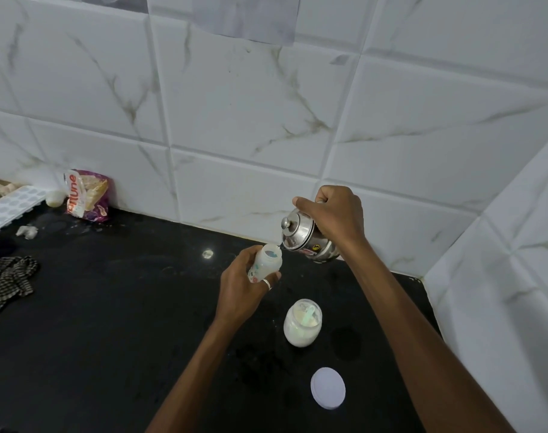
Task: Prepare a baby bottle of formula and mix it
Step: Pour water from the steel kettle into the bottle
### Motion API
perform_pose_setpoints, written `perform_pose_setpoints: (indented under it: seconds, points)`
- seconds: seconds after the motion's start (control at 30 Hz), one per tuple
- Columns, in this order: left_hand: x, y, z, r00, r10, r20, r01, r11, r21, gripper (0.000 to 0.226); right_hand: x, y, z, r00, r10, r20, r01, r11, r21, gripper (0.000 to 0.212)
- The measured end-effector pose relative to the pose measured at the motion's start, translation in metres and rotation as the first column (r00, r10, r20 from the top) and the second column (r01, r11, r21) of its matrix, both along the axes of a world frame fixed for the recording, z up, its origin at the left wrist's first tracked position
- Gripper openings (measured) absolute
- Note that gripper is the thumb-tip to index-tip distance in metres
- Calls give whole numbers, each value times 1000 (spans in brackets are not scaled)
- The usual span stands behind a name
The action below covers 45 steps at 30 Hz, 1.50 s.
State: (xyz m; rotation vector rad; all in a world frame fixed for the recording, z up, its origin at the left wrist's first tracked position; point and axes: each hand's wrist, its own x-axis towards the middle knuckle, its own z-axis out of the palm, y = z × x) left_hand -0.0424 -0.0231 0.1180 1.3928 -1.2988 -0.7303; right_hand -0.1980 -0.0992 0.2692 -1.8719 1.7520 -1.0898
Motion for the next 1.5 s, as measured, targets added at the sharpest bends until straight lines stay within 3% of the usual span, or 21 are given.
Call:
perform_pose_setpoints:
  seconds: [1.5]
  points:
    - [0, 2, 1, 999, -18, -34, 18, 1000, 0, 55, 4, -5, 1, 999, 5, -50, -6, 1000, -14, 47]
